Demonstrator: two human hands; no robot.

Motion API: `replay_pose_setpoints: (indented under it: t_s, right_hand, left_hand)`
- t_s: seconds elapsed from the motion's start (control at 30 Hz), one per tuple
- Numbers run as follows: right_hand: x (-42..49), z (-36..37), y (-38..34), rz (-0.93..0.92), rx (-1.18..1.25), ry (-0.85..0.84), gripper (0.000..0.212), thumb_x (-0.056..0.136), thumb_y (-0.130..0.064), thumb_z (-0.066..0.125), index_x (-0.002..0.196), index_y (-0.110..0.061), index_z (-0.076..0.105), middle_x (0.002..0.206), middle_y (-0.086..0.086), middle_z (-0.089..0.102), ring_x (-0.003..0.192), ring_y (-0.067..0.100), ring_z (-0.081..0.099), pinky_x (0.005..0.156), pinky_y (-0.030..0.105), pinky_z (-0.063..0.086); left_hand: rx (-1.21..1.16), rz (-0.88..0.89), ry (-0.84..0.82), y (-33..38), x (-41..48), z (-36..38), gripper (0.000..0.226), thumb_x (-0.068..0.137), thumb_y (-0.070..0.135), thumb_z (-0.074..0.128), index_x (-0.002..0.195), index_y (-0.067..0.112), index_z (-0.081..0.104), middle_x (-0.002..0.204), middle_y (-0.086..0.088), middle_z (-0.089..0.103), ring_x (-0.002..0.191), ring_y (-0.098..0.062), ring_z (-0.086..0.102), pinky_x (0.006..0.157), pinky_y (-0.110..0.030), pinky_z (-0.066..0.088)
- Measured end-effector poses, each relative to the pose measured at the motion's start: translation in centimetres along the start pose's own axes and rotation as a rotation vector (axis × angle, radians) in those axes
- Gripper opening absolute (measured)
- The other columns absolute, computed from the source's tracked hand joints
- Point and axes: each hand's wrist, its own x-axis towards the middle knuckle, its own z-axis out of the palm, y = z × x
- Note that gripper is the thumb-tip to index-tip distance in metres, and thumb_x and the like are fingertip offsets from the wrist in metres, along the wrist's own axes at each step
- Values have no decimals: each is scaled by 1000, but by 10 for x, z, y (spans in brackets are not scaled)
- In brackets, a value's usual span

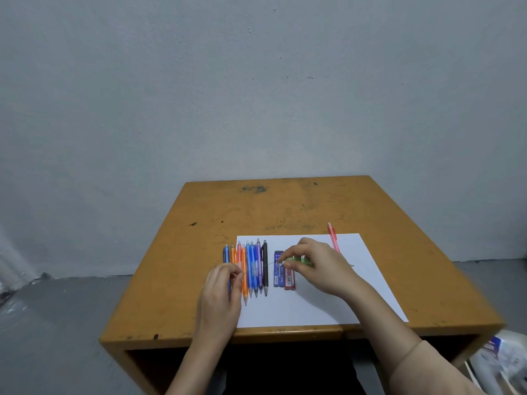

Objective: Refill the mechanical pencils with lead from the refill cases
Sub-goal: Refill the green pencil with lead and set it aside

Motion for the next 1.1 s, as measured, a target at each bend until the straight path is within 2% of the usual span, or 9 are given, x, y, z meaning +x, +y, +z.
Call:
replay_pose_setpoints:
  t_s: [0.1,0.33,0.53,0.63,0.87,1.1]
  right_hand:
    - [1,1,0,-7,13,-1,16,92,-37,57,104,-40,68,103,-8,58,96,11,55,77,41,54]
    - [0,2,0,-32,39,-13,18,92,-33,59,106,-39,68,101,-8,57,95,10,54,77,40,53]
    - [0,3,-1,-45,31,-27,16,92,-33,59,104,-38,69,101,-7,58,93,10,54,77,36,52]
    - [0,4,-2,-57,26,-29,16,92,-34,59,104,-37,69,100,-7,57,89,9,54,74,33,50]
    - [-1,5,-5,-61,41,-41,15,91,-34,60,103,-38,69,98,-7,57,91,9,54,75,33,51]
    - [-2,3,-3,-42,70,-41,15,92,-32,60,102,-37,69,100,-6,57,94,10,54,78,34,52]
  left_hand:
    - [-7,20,-7,-2,0,1,38,85,48,40,98,17,57,101,10,56,107,4,48,68,0,42]
    - [-12,43,-19,-7,0,2,51,91,60,32,98,16,58,99,13,55,106,1,50,68,-2,43]
    - [2,29,-30,-9,-1,3,33,88,45,43,99,18,58,100,13,55,104,0,51,67,-13,47]
    - [5,38,-31,-9,-1,3,27,89,39,46,99,17,58,99,12,56,103,0,51,67,-13,47]
    - [16,58,-38,-6,-1,2,38,89,47,38,98,17,59,97,12,56,101,-1,51,66,-8,42]
    - [13,45,-38,-8,-1,3,38,89,48,39,99,17,59,98,12,56,101,-3,52,66,-12,46]
